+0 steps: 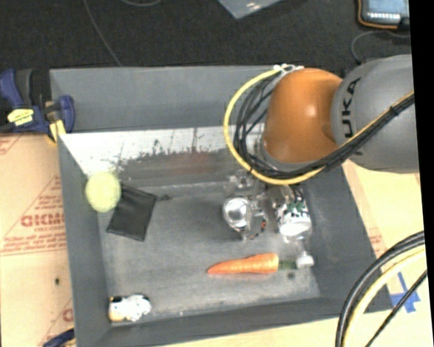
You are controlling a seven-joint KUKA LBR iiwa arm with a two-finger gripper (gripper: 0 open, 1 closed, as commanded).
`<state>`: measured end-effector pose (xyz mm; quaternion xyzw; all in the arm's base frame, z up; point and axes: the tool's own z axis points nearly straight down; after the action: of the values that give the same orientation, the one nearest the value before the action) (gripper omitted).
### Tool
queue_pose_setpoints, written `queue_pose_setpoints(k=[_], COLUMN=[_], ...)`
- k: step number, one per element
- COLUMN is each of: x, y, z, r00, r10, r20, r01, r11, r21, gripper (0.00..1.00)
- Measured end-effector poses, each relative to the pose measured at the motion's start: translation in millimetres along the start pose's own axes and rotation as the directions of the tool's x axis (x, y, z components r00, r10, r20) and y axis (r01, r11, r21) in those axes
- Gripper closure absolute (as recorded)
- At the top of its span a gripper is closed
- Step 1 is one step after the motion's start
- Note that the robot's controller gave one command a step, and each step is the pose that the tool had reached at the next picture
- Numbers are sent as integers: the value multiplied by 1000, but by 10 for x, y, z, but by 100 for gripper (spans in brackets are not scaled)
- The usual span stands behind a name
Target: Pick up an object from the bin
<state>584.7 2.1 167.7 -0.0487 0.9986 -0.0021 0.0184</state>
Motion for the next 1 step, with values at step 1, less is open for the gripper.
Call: queue_pose_setpoints(k=[1], x=[42], y=[63], z=[402], r00=[990], r10=[-137], r20=[-13], r01=[137], r11=[991], r21=[-3], gripper=[100])
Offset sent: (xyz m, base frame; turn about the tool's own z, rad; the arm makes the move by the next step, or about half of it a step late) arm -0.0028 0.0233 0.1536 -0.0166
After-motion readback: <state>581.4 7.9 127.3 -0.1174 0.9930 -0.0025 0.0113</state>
